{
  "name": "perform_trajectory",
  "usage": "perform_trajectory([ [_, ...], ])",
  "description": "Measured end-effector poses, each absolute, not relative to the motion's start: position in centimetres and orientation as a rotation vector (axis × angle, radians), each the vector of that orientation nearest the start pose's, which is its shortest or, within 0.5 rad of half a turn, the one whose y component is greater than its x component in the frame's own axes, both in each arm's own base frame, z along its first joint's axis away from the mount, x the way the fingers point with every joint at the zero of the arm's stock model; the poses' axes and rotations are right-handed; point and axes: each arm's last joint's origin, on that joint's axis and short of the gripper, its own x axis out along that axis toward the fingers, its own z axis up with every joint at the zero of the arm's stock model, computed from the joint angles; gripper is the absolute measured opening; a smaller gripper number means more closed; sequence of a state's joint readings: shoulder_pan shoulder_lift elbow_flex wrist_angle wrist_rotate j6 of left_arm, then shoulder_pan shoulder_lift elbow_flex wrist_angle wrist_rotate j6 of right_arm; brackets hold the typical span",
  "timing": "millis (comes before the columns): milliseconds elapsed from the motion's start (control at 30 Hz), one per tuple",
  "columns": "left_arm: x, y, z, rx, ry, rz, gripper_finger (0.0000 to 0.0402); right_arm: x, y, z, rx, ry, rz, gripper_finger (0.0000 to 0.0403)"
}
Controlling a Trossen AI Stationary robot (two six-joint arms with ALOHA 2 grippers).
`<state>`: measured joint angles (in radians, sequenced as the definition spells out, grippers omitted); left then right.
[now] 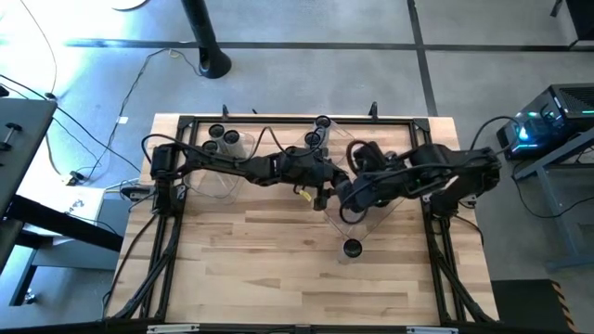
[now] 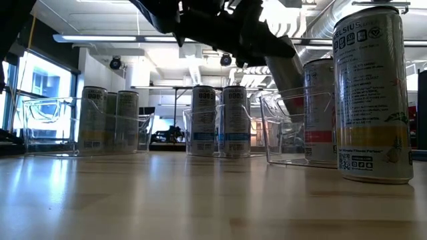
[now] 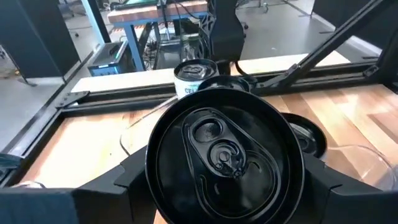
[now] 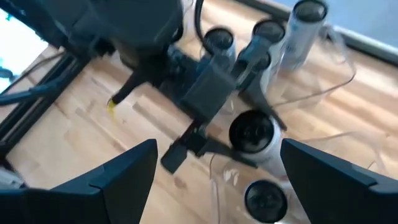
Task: Sort soda cans
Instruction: Put the white-pink soda can into the top right transparent bin
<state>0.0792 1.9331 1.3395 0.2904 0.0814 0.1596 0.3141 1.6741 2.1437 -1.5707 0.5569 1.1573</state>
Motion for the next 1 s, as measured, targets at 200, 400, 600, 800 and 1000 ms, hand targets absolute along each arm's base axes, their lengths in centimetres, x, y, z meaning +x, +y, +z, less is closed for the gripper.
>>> perform_trajectory([
  [200, 43.9, 3.8, 23.0, 0.128, 0.346, -0.014, 0.0234, 27.2, 7.4, 44.7, 0.613, 0.751, -0.715, 0.0336],
  [400, 43.5, 5.6, 24.3, 0.105, 0.301, 0.051, 0.0234, 27.2, 6.7, 44.9, 0.559, 0.738, -0.725, 0.0297],
  [600, 42.9, 6.6, 25.7, 0.086, 0.255, 0.075, 0.0234, 27.4, 6.1, 44.8, 0.536, 0.783, -0.695, 0.0174],
  [800, 42.9, 6.5, 25.1, 0.056, 0.294, 0.032, 0.0234, 27.4, 5.9, 44.8, 0.496, 0.802, -0.674, 0.0023],
  [1000, 42.9, 5.9, 24.8, 0.036, 0.317, -0.027, 0.0234, 27.4, 5.9, 44.8, 0.504, 0.833, -0.641, 0.0002],
])
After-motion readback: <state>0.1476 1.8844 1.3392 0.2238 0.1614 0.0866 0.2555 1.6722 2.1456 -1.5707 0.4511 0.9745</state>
